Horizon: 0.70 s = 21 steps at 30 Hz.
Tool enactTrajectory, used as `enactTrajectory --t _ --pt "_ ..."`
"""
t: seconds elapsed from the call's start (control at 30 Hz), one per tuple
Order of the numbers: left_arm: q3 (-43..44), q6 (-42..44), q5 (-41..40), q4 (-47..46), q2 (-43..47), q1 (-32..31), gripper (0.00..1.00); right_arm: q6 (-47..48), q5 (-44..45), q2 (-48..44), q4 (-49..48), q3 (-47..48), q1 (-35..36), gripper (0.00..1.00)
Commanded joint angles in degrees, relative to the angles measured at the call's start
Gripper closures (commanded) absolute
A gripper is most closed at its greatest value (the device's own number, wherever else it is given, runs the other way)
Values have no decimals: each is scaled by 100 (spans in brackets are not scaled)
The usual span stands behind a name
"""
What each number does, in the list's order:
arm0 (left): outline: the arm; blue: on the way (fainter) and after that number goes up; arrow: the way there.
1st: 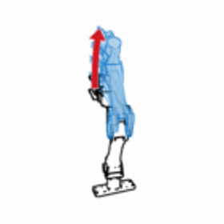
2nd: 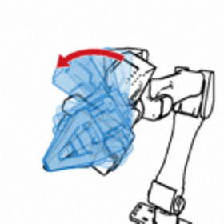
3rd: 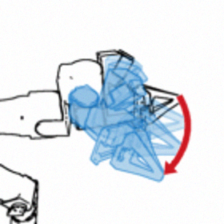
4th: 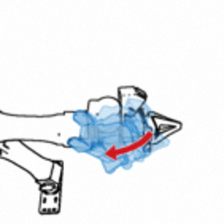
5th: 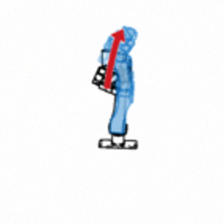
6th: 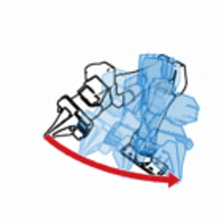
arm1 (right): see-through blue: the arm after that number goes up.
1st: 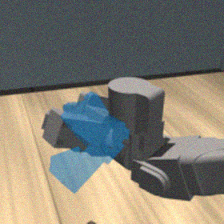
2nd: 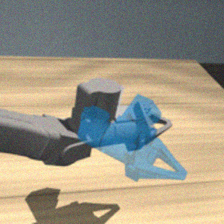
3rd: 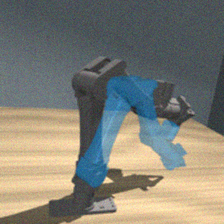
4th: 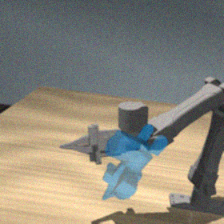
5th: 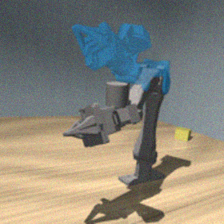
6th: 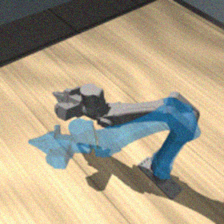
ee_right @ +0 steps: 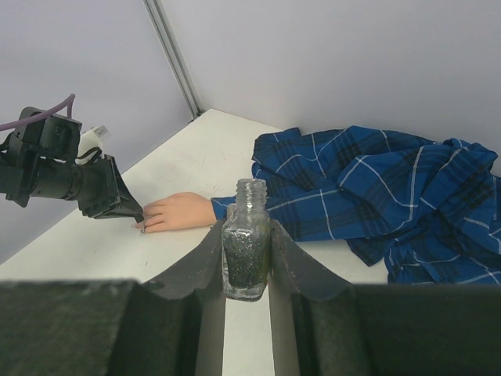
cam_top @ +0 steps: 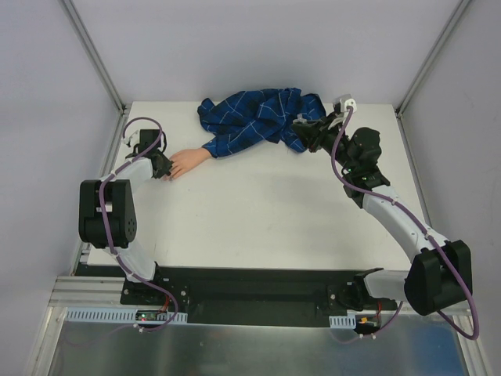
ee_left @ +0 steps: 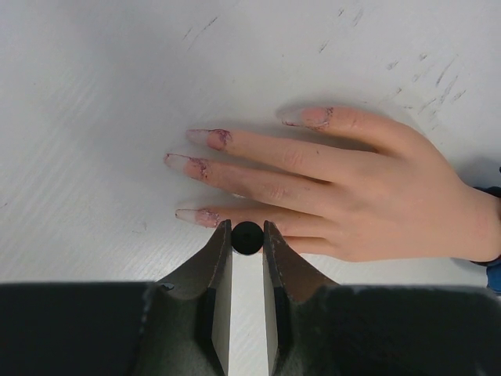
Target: Paint the nails
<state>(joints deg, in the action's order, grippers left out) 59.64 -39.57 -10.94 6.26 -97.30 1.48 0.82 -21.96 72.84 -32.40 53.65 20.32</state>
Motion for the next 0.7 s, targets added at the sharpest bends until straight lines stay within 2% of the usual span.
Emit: enactTrajectory --t 0.0,0.17,0.37,0.53,0.67 --pt "31 2 -48 -99 386 -33 100 -64 -151 2 -486 111 -45 100" --pt "-5 46 -75 -90 562 -25 100 -64 -151 2 -486 128 -45 100" --pt "-365 -357 -49 295 1282 -42 100 -29 -125 -217 -206 233 -45 100" --pt "-646 -648 521 885 2433 -33 100 -56 -325 -542 339 260 -45 100" --pt "-831 -386 1084 1017 3409 -130 100 -56 -555 -1165 1428 190 -37 100"
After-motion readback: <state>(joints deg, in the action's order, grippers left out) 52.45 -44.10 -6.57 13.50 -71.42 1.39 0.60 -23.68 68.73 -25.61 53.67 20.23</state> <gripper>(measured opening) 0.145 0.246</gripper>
